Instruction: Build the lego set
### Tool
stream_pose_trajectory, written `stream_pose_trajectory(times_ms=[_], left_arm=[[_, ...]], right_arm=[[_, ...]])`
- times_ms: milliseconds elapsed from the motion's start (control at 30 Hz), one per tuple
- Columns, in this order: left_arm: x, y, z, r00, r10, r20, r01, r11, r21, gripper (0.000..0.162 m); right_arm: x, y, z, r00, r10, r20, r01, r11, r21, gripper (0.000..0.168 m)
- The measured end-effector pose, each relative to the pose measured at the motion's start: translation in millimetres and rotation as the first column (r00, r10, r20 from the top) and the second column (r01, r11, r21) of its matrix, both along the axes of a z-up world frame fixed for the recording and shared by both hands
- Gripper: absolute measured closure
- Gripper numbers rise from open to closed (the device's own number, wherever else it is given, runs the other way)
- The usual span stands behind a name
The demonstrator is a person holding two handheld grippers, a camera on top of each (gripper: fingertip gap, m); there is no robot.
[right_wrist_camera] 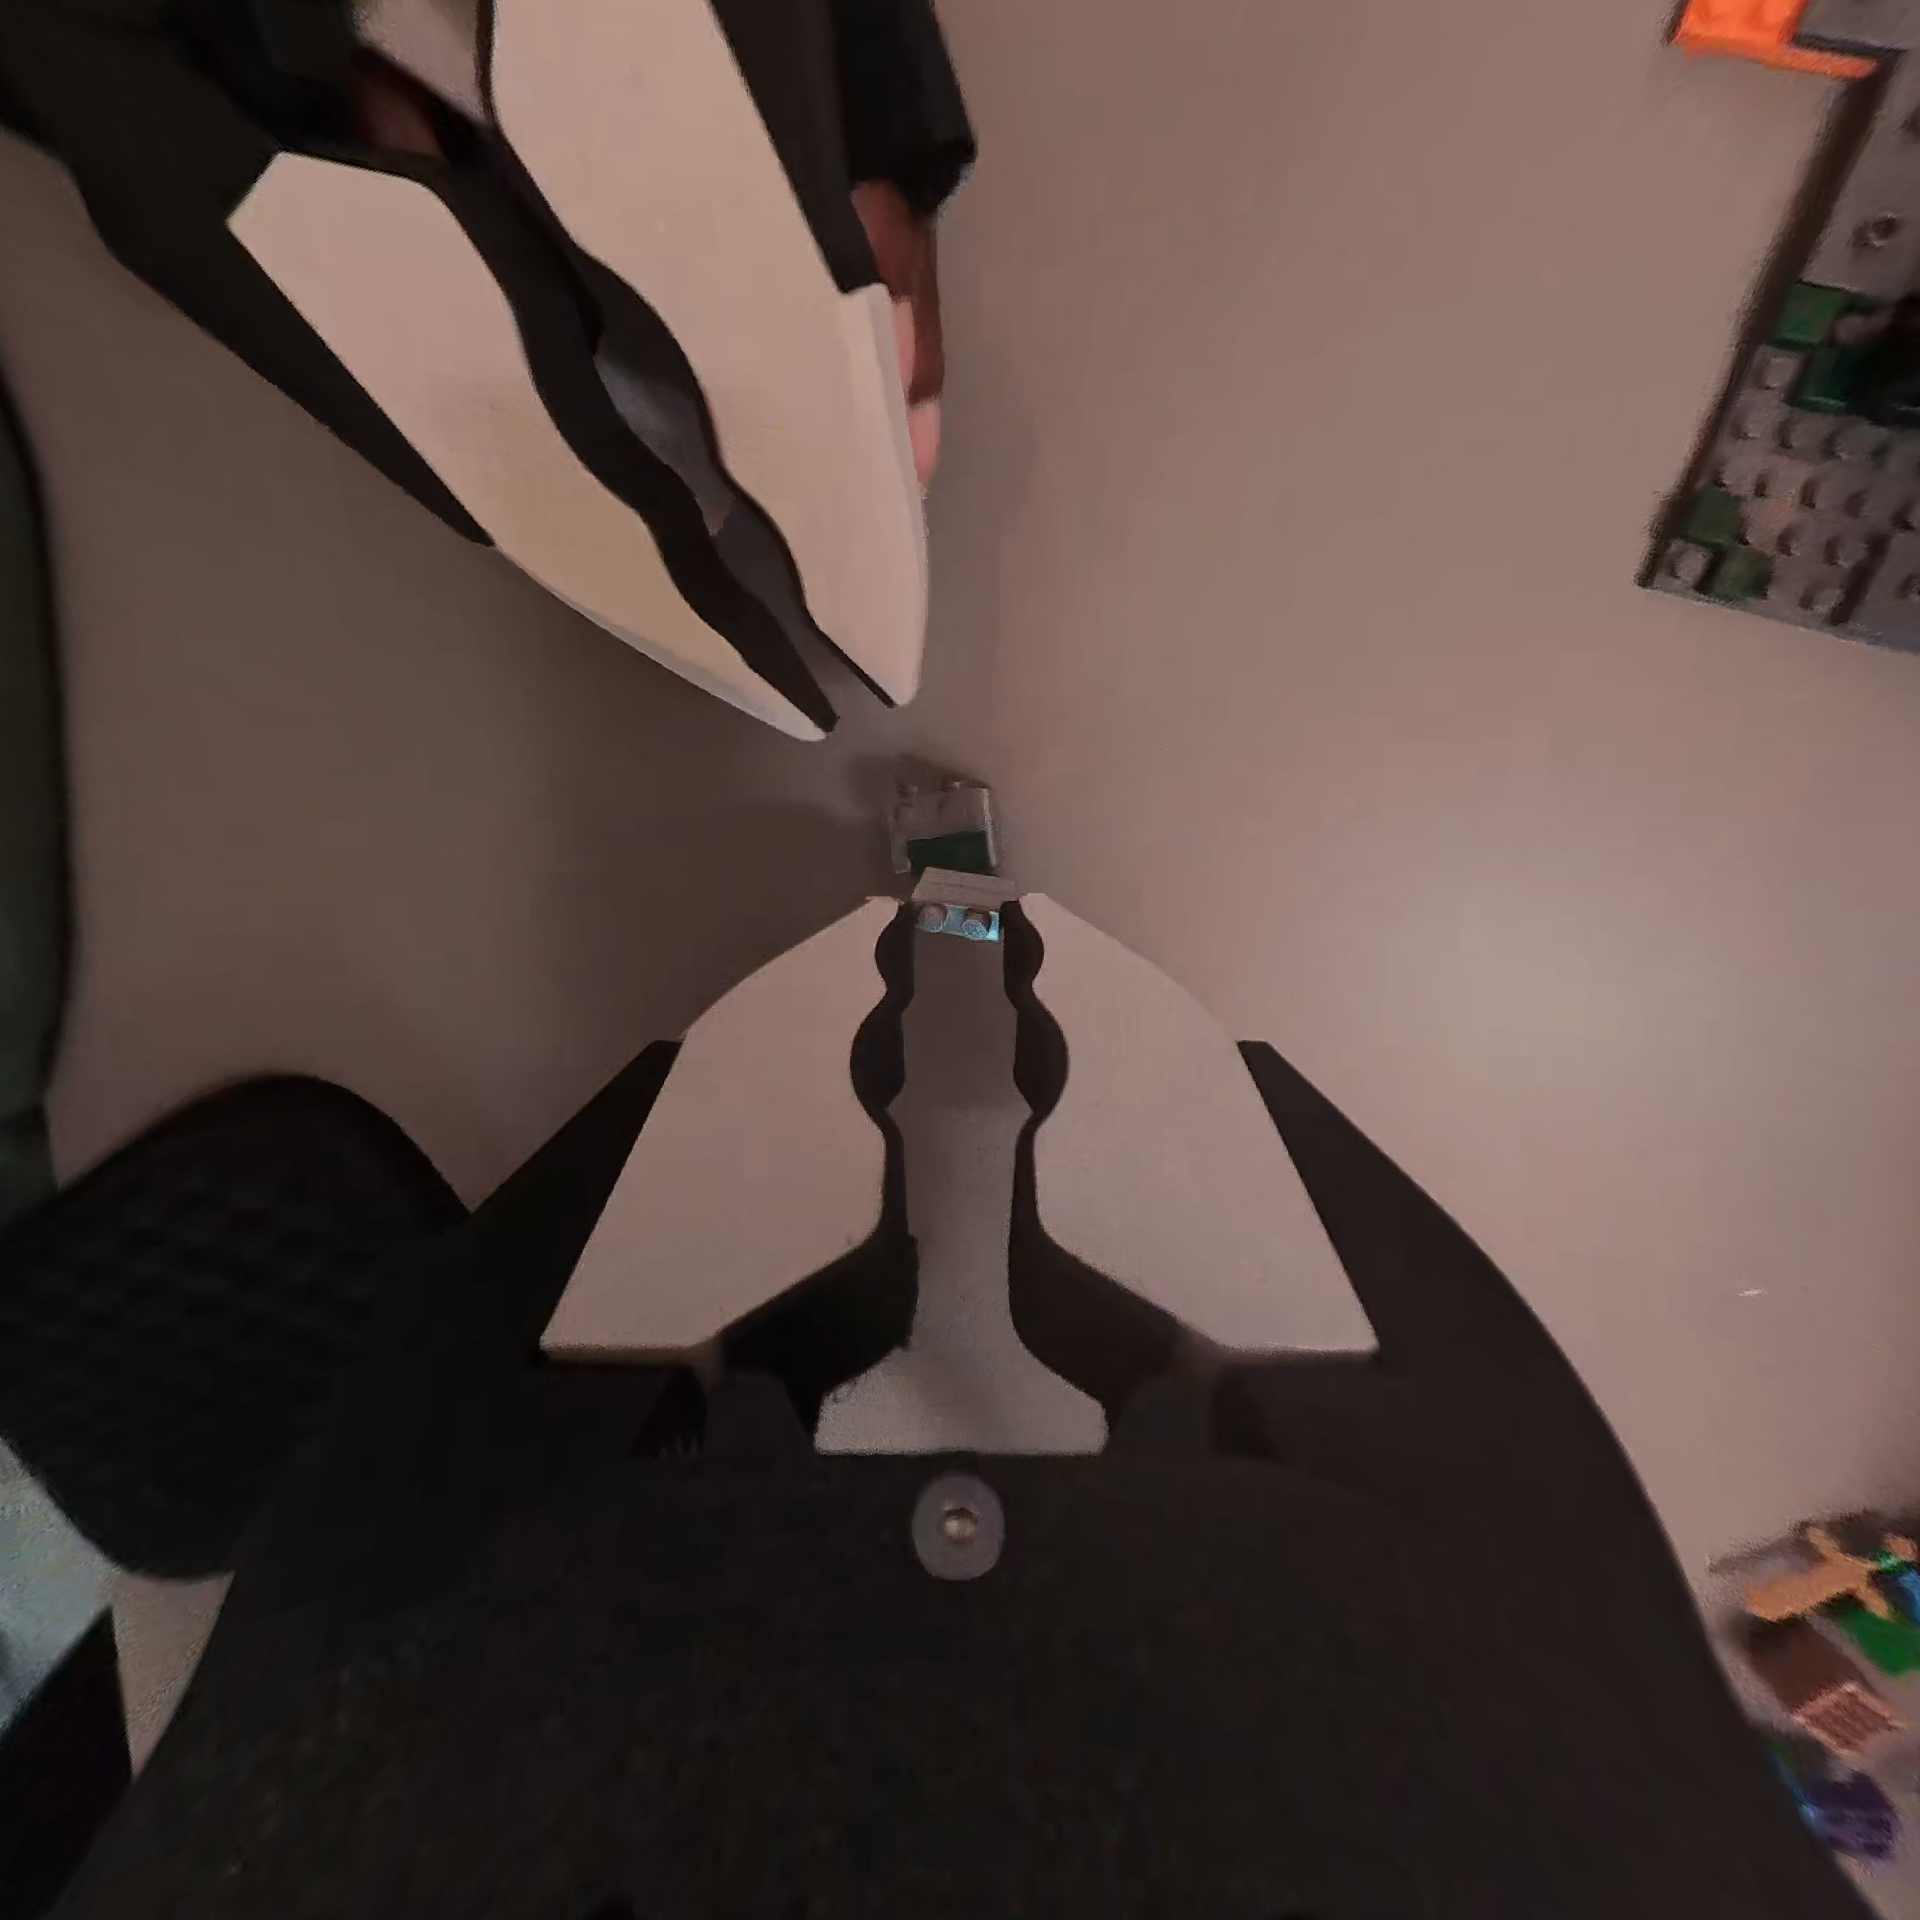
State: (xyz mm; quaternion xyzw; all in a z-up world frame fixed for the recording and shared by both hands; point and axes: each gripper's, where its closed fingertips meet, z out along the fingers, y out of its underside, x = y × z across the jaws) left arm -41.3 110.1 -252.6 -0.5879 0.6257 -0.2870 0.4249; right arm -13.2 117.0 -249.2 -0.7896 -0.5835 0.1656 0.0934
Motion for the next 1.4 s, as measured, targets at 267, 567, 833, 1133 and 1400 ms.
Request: stream_pose_trajectory(times_ms=[267,567,833,1133,1400], left_arm=[[10,0,-12,0.998,-0.027,-0.065,0.026,0.999,-0.022,0.147],[10,-1,-15,0.996,-0.039,-0.083,0.036,0.999,-0.039,0.146],[10,-1,-14,0.997,-0.045,-0.071,0.04,0.997,-0.059,0.146],[10,-1,-12,0.997,-0.043,-0.062,0.039,0.997,-0.07,0.146],[7,4,-12,0.998,-0.019,-0.06,0.015,0.997,-0.075,0.146]], right_arm=[[-3,-4,-7,0.99,0.101,0.101,-0.095,0.993,-0.066,0.152],[-9,0,-10,0.98,0.161,0.114,-0.152,0.985,-0.086,0.152],[-13,3,-10,0.983,0.164,0.087,-0.156,0.983,-0.095,0.151],[-16,3,-6,0.989,0.148,-0.005,-0.148,0.985,-0.083,0.145],[12,7,0,0.997,0.072,-0.022,-0.072,0.997,0.008,0.143]])
